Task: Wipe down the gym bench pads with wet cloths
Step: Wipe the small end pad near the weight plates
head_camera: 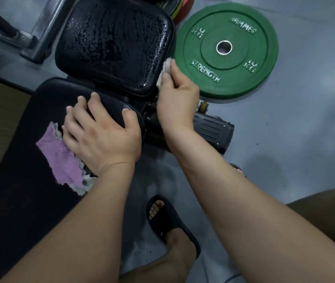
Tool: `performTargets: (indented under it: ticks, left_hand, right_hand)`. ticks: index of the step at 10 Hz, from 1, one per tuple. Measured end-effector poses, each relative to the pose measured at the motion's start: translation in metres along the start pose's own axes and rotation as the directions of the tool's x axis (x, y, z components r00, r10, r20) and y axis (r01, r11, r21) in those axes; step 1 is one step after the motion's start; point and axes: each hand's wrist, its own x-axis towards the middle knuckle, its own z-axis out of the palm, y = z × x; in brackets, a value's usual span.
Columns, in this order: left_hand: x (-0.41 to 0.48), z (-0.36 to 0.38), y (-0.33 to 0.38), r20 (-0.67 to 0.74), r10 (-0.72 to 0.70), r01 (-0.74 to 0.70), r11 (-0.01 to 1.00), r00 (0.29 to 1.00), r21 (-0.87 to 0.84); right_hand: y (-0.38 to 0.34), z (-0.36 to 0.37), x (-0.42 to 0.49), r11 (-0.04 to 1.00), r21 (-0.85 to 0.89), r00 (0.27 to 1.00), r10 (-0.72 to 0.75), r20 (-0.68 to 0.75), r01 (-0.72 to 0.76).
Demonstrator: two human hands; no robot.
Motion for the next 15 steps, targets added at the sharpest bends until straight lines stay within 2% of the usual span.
performTargets:
  ticks: [2,3,4,5,6,7,8,9,10,11,12,13,14,15]
  left_hand:
    - [-0.001,-0.002,0.0,0.015,0.002,-0.002,1.0,1.0,-0.011]
    - [0.0,-0.002,0.0,0.013,0.009,-0.009,1.0,1.0,-0.016]
    - [0.001,-0.001,-0.002,0.01,0.011,-0.011,1.0,1.0,-0.016]
    - [0.002,-0.001,-0.002,0.017,0.002,-0.001,1.0,1.0,-0.017]
    - [0.002,-0.004,-0.002,0.025,-0.006,0.006,1.0,1.0,-0.027]
    - [0.004,-0.006,-0.001,0.042,-0.011,0.012,0.999,0.999,-0.031]
    - [0.004,-0.008,0.0,0.054,-0.02,0.021,0.999,0.998,-0.026]
    - [0.006,-0.009,0.0,0.069,-0.02,0.022,1.0,0.997,-0.02]
    - [0.005,-0.009,0.0,0.078,-0.022,0.023,1.0,0.997,-0.014]
    - [0.005,-0.009,0.0,0.081,-0.024,0.025,1.0,0.996,-0.011]
    - [0.006,-0.01,0.0,0.084,-0.026,0.027,1.0,0.996,-0.009]
    - [0.007,-0.01,-0.001,0.085,-0.026,0.027,1.0,0.996,-0.011]
    - [0.009,-0.011,-0.001,0.1,-0.029,0.029,1.0,0.995,-0.006]
    - [0.009,-0.012,-0.001,0.111,-0.027,0.026,1.0,0.994,0.006]
  right_hand:
    - [-0.023,0.01,0.062,0.996,-0.039,0.996,-0.087,-0.028,0.086]
    - [-0.029,0.018,0.094,0.997,-0.032,0.996,-0.074,0.059,0.076]
    - [-0.053,0.028,0.136,0.997,-0.041,0.962,-0.054,0.266,0.067]
    - [-0.082,0.044,0.161,0.983,-0.147,0.863,-0.021,0.504,0.11]
    - [-0.087,0.041,0.17,0.935,-0.314,0.789,0.065,0.611,0.167]
    - [-0.082,0.008,0.165,0.918,-0.369,0.79,0.117,0.602,0.145]
    - [-0.083,-0.007,0.156,0.907,-0.382,0.757,0.125,0.641,0.175]
    - [-0.094,0.025,0.164,0.884,-0.428,0.798,0.116,0.591,0.189]
    - [-0.1,0.057,0.177,0.877,-0.434,0.767,0.13,0.629,0.207]
    - [-0.108,0.052,0.181,0.872,-0.462,0.704,0.225,0.674,0.163]
    - [-0.117,0.027,0.194,0.786,-0.566,0.641,0.304,0.704,0.248]
    - [-0.122,0.033,0.196,0.696,-0.608,0.642,0.273,0.716,0.383]
    - [-0.125,0.071,0.193,0.698,-0.591,0.647,0.239,0.724,0.404]
    - [-0.135,0.116,0.186,0.59,-0.628,0.609,0.271,0.746,0.507]
